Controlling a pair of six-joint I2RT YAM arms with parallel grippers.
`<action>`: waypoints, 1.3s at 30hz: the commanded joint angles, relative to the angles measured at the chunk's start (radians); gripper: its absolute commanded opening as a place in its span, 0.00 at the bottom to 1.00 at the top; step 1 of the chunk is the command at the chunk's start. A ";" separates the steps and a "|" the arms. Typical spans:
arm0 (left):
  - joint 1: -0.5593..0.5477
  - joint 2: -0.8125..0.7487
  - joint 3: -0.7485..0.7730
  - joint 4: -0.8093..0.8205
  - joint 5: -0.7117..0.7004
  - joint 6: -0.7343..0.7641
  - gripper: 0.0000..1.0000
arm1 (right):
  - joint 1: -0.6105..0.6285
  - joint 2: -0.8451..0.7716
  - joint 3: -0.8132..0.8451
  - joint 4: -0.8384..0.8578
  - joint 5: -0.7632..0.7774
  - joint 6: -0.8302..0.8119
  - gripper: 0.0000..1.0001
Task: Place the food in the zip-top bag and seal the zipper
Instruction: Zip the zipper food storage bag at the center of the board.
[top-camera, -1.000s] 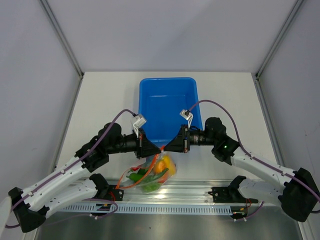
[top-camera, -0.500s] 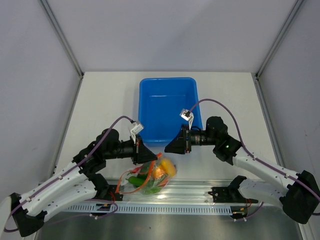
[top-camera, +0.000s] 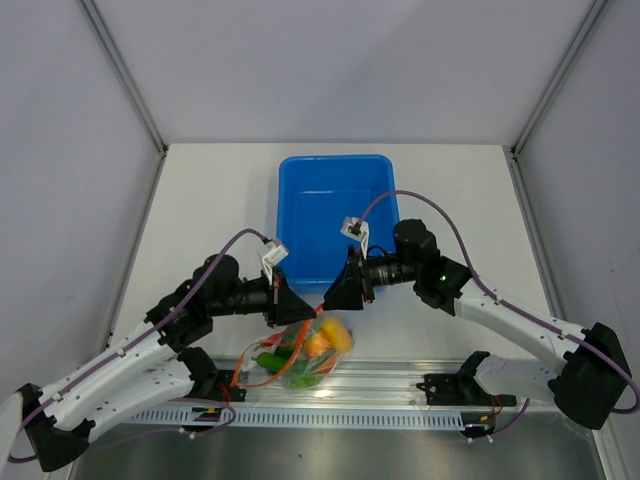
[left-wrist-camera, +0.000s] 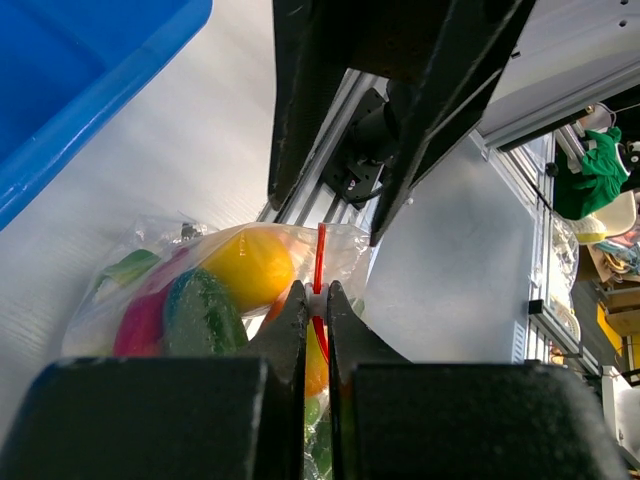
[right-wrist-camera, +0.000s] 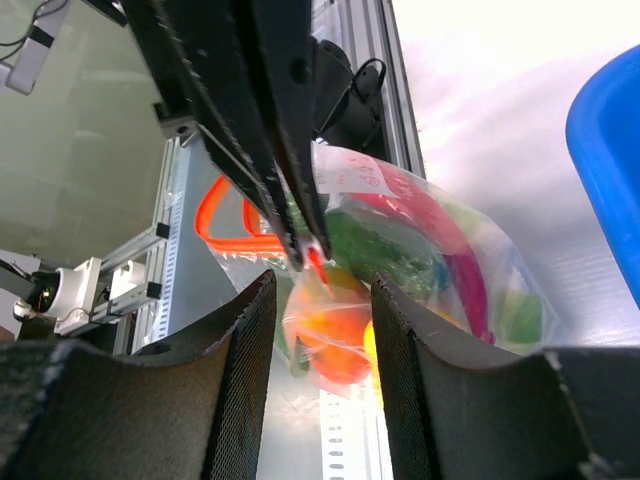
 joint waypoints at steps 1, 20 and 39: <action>-0.003 -0.015 0.048 0.022 0.012 -0.002 0.00 | 0.009 0.008 0.056 -0.016 -0.021 -0.047 0.45; -0.001 -0.031 0.057 0.006 0.011 0.007 0.01 | 0.038 0.076 0.073 0.060 -0.089 -0.028 0.29; -0.003 -0.039 0.071 -0.056 -0.026 0.015 0.00 | 0.052 0.091 0.079 0.045 -0.012 -0.037 0.00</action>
